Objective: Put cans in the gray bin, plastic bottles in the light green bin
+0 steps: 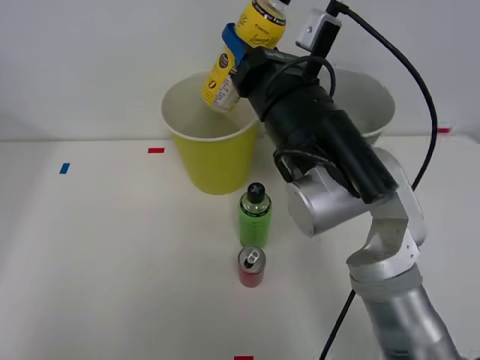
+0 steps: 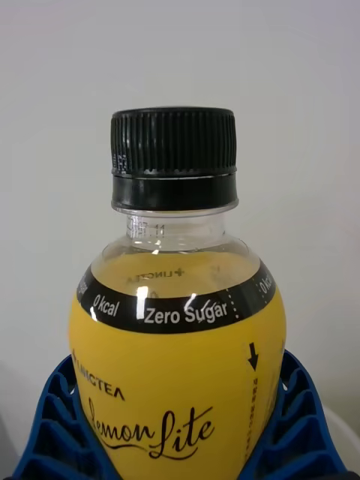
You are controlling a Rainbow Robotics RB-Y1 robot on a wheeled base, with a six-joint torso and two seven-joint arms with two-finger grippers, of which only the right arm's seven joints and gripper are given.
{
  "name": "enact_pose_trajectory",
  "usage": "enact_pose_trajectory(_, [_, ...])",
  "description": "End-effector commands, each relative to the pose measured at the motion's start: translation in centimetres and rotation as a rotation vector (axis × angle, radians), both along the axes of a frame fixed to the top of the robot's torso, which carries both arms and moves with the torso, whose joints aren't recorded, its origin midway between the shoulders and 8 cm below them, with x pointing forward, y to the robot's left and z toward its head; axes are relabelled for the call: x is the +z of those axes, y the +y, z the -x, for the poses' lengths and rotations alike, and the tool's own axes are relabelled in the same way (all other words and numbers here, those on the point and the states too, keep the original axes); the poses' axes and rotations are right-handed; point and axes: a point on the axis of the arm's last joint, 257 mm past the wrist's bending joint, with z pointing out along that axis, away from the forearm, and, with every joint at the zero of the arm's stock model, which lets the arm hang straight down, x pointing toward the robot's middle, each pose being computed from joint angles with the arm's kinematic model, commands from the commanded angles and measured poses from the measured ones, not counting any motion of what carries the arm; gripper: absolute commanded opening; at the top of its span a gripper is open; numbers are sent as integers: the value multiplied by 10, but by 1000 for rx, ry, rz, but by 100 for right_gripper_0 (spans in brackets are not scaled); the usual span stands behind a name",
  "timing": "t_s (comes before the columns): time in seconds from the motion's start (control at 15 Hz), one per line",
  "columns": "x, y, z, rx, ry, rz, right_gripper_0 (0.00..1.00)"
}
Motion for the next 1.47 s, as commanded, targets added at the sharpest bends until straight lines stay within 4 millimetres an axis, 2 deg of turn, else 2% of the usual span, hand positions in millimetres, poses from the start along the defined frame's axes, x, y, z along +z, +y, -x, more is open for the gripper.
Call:
enact_pose_trajectory(0.07, [11, 31, -24, 19, -38, 42, 0])
enact_pose_trajectory(0.33, [17, 55, -35, 19, -55, 101, 0])
enact_pose_trajectory(0.73, [12, 70, -30, 15, -81, 165, 0])
enact_pose_trajectory(0.93, [12, 70, -30, 21, -71, 148, 0])
enact_pose_trajectory(1.0, [11, 69, -31, 20, -65, 142, 14])
enact_pose_trajectory(1.07, [11, 67, -32, 18, -64, 139, 23])
enact_pose_trajectory(1.33, [5, 64, -36, 12, -49, 143, 26])
enact_pose_trajectory(1.47, [5, 64, -37, 13, -47, 141, 67])
